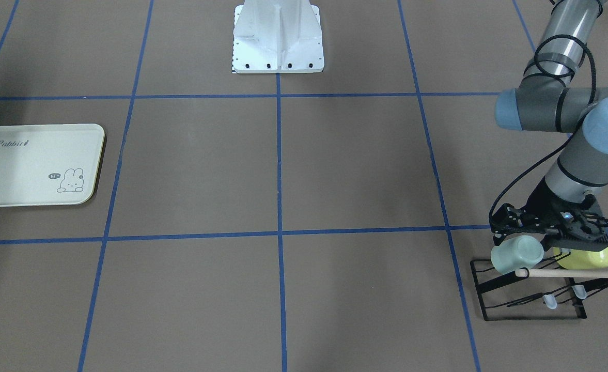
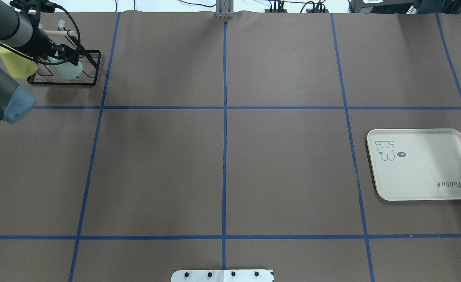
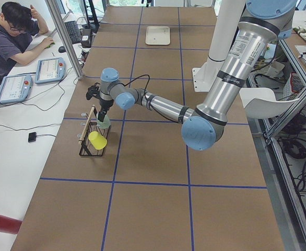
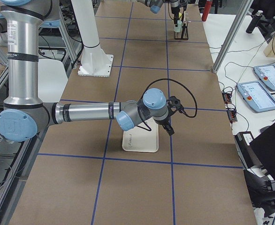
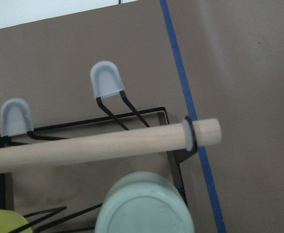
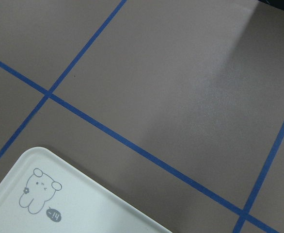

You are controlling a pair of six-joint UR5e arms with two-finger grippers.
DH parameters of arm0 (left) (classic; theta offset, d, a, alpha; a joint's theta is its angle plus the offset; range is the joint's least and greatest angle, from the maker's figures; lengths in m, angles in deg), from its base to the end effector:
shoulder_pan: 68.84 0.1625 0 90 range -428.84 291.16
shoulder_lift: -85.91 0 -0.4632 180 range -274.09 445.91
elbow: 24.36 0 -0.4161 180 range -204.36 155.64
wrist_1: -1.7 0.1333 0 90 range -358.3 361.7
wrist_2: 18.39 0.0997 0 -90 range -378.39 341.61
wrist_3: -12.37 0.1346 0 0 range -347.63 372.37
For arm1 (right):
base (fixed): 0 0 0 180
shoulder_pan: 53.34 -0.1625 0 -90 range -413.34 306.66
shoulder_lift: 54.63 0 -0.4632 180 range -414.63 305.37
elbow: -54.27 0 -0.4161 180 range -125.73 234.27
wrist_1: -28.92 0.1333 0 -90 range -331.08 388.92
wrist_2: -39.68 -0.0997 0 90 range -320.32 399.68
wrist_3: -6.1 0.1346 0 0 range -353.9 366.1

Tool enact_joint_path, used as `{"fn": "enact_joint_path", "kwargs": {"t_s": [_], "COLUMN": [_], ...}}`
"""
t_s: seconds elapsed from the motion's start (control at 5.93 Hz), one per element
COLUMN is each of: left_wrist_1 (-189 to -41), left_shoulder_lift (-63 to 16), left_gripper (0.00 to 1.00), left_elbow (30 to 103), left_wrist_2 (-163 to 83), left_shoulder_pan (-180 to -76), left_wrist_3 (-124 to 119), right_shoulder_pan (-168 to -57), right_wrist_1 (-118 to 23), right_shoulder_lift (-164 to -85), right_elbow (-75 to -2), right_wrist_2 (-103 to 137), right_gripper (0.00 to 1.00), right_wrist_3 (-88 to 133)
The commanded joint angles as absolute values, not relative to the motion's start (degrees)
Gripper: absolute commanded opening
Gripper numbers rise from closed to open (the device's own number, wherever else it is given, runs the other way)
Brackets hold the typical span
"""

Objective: Left arm grabs green cup and hands to right arm on tray

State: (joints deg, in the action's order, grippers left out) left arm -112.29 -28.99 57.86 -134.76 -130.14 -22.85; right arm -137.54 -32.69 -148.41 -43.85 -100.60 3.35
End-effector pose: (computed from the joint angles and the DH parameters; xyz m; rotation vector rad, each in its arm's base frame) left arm 0.2943 -0.6906 0.4855 0.3644 0.7456 0.0579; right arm -0.0224 -0.5151 0.6117 0.5129 -0.8703 -0.3868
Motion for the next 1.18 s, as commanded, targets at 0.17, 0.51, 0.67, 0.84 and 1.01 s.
{"fn": "enact_joint_path", "kwargs": {"t_s": [0.17,0.51,0.67,0.84,1.01], "left_wrist_1": [-112.6,-112.6,-112.6,-112.6,-112.6], "left_shoulder_lift": [-29.0,-28.9,-28.8,-28.5,-27.4], "left_gripper": [0.57,0.15,0.07,0.04,0.01], "left_elbow": [57.7,58.4,59.4,61.2,63.6], "left_wrist_2": [-134.8,-134.8,-134.8,-134.8,-134.8], "left_shoulder_pan": [-130.1,-130.4,-131.0,-131.9,-132.9], "left_wrist_3": [-22.5,-22.3,-22.3,-22.3,-22.3], "right_shoulder_pan": [-137.5,-137.5,-137.5,-137.5,-137.5], "right_wrist_1": [-32.7,-32.7,-32.7,-32.6,-32.6], "right_shoulder_lift": [-148.3,-148.1,-148.0,-148.0,-148.0], "right_elbow": [-43.9,-43.9,-43.9,-43.9,-43.9], "right_wrist_2": [-100.5,-100.5,-100.5,-100.5,-100.5], "right_gripper": [1.00,1.00,1.00,1.00,1.00], "right_wrist_3": [3.3,3.4,3.3,3.3,3.3]}}
